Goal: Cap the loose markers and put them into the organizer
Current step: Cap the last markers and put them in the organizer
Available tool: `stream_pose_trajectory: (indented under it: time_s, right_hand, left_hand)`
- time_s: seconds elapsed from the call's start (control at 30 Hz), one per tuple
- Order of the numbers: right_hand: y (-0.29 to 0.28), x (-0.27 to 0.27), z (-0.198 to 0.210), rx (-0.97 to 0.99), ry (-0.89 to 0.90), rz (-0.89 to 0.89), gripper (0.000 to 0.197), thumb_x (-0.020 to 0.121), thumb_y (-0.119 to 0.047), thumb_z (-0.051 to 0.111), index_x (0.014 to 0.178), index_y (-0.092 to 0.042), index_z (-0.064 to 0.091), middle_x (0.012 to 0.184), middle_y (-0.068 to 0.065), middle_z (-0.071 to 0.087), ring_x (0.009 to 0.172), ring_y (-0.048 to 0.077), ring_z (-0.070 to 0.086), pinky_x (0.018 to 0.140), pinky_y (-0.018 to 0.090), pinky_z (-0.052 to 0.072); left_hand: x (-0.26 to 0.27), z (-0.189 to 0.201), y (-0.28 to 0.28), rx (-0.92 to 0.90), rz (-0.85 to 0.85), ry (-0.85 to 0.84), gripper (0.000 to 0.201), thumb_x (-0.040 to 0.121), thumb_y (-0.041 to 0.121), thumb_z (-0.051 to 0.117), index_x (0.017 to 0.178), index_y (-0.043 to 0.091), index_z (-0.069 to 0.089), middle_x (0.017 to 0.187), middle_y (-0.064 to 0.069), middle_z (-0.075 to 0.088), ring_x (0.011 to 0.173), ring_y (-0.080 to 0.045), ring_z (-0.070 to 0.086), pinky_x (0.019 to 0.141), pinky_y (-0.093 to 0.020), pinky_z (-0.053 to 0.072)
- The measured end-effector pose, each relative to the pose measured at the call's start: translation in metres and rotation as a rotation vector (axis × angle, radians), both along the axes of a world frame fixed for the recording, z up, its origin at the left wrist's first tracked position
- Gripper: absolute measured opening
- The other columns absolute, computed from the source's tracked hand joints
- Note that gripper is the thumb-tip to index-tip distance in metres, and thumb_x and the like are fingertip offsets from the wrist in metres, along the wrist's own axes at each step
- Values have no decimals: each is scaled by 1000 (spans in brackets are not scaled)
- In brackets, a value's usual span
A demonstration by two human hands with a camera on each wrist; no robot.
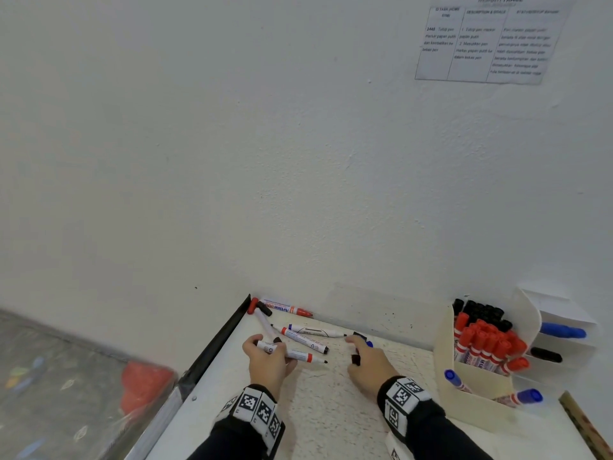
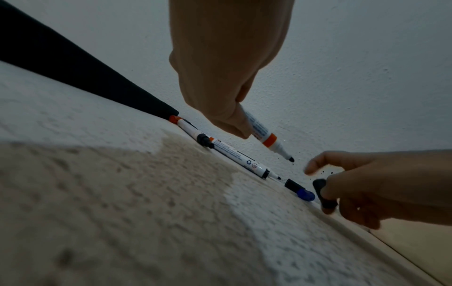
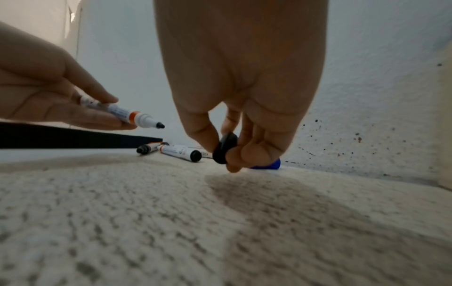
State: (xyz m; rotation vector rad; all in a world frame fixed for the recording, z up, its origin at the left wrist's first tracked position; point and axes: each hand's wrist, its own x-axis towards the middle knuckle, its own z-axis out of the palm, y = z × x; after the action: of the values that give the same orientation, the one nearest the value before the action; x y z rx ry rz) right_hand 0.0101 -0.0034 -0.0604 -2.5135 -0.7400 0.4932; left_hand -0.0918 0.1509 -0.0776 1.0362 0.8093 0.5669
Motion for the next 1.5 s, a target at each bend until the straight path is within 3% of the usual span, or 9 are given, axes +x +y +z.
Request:
stream_pose_trajectory:
  time_s: [0.1,0.23,0.43,0.63,1.0,1.1,1.2,1.37,1.5]
  right_hand:
    - [-1,-1,1,157,-57,-19,27,88,-6,49,103,-27,57,98,-3,53,79,6,52,60,4,36]
    - [0,-3,0,356,-33,-44,30,84,-2,59,79,-30,51,94,-7,55,86,5,53,65,2,36]
    - [0,-9,-2,462,38,-7,35,82,3,60,77,-31,56,91,-10,62,93,12,61,81,11,44]
    - [-3,-15,-1,585,-7,-77,35,83,2,60,79,-32,58,92,-10,64,94,9,62,79,12,44]
    - [1,-31,12,694,71,-74,25,87,-1,56,86,-25,59,87,-6,63,76,6,59,68,10,49]
    - [-4,-29,16,714,116,-142,12,93,-19,51,87,-24,60,75,-2,62,60,9,53,57,16,44]
    - [-5,-26,19,631,61,-144,26,95,-32,46,75,-19,57,58,-2,49,50,8,41,49,14,34]
    - [3,-35,24,487,-1,-185,43,98,-36,37,60,-17,44,58,-3,38,53,9,35,51,21,28]
    - [4,-43,25,474,62,-175,43,99,-27,35,57,-17,35,57,-3,29,52,10,29,49,22,24]
  left_hand:
    - [0,3,-3,-10,10,-7,43,91,0,50,119,24,29,118,-23,49,83,-29,63,61,-32,55]
    - [1,8,-8,-41,14,-25,43,90,-3,48,117,25,28,121,-25,48,96,-37,62,63,-32,54]
    - [-1,13,-15,-127,5,-107,48,90,-5,48,122,25,28,119,-24,49,91,-36,64,65,-34,54]
    - [0,18,-19,-168,65,-168,43,92,-3,47,115,26,26,114,-21,49,85,-30,63,52,-24,56]
    - [-12,24,-24,-180,-40,-208,31,88,1,58,109,12,39,94,-15,56,76,-26,64,55,-26,59]
    - [-21,22,-12,140,-223,95,26,81,27,69,92,7,57,79,-9,57,61,-15,54,59,-25,55]
    - [-30,31,-12,646,-552,295,32,92,39,49,75,14,57,71,1,55,51,-8,43,49,-17,41]
    - [-36,38,-31,1191,-688,451,35,91,51,43,98,22,60,66,9,50,59,-8,46,56,-21,35]
    - [-37,42,-30,910,-830,437,35,95,47,39,77,21,55,63,6,45,51,-9,39,50,-20,32]
